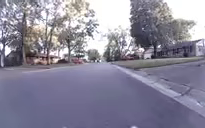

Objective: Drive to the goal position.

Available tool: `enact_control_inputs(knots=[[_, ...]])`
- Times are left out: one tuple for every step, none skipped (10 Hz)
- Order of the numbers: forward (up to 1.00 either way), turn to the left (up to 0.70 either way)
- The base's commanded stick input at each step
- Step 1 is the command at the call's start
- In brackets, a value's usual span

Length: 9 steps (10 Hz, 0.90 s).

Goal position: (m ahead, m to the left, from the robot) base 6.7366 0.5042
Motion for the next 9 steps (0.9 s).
enact_control_inputs(knots=[[1.0, 0.0], [1.0, 0.0], [1.0, 0.0], [1.0, 0.0], [1.0, 0.0], [1.0, 0.0], [1.0, 0.0], [1.0, 0.0], [1.0, 0.0]])
